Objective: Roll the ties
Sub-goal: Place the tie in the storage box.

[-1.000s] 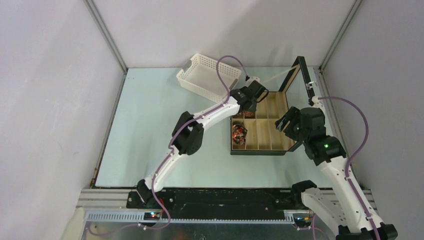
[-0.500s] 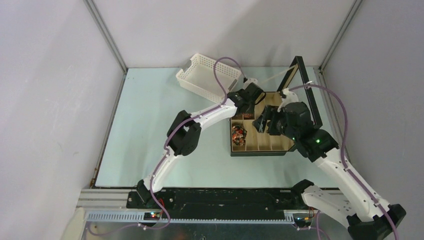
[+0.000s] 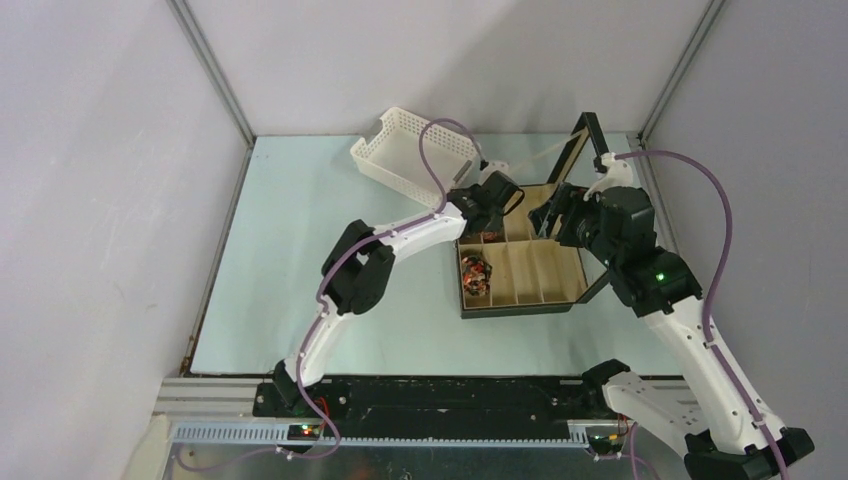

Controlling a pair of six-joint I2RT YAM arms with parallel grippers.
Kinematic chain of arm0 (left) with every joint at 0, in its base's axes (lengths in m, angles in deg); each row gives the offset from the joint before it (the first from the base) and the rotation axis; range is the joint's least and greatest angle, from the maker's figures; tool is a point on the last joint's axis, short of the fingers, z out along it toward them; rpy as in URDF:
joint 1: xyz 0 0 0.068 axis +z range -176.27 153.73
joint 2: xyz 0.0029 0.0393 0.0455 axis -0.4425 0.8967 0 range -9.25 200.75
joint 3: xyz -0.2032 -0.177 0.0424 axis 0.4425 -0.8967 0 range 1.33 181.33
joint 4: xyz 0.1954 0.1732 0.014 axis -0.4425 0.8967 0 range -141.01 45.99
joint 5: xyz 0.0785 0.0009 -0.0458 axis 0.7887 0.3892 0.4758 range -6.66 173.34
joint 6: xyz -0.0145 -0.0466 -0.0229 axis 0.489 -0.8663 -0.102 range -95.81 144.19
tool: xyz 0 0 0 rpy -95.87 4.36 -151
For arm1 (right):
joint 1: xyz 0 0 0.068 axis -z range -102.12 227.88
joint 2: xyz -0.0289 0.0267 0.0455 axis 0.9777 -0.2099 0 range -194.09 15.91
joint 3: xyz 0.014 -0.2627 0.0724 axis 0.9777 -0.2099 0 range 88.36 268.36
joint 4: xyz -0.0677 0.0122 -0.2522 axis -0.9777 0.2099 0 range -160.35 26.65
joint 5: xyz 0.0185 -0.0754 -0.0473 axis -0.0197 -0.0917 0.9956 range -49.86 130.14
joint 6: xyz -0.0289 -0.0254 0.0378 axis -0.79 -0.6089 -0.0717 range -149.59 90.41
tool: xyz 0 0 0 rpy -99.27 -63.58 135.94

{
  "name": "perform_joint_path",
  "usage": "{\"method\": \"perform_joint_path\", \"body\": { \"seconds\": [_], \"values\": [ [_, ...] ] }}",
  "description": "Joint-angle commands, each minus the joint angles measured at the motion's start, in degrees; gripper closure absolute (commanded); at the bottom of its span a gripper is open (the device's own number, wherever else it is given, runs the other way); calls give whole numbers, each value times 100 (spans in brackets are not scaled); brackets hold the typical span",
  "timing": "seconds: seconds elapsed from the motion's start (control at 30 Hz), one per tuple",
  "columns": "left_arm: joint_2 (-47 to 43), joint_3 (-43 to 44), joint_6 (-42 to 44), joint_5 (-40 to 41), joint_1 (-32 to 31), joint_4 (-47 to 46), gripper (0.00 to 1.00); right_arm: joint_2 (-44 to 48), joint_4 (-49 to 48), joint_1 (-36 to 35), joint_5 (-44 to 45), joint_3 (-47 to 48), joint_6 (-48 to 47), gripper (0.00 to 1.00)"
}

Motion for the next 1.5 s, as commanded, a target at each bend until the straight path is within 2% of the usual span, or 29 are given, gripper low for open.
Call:
{"method": "perform_joint_path", "body": {
  "seconds": [0.0,0.3,0.47,0.63,0.87,1.1,1.47],
  "values": [
    [-270,-878,267,85,135,1216,100,86,36,80,41,192,-52,28],
    [-888,-1982,225,156,263,883,100,147,39,103,22,192,-23,27],
    [-1028,-2106,109,114,391,840,100,164,123,103,94,188,-1,28],
    [-936,-1572,-441,79,416,1021,100,202,155,103,157,162,79,27],
    [-182,53,-1302,33,412,2403,100,318,149,118,250,-51,195,28],
    [-128,301,-1829,233,434,2817,100,436,157,186,280,-242,225,27],
    [-219,675,-1895,70,460,2887,100,478,131,294,164,-382,282,27]
  ]
}}
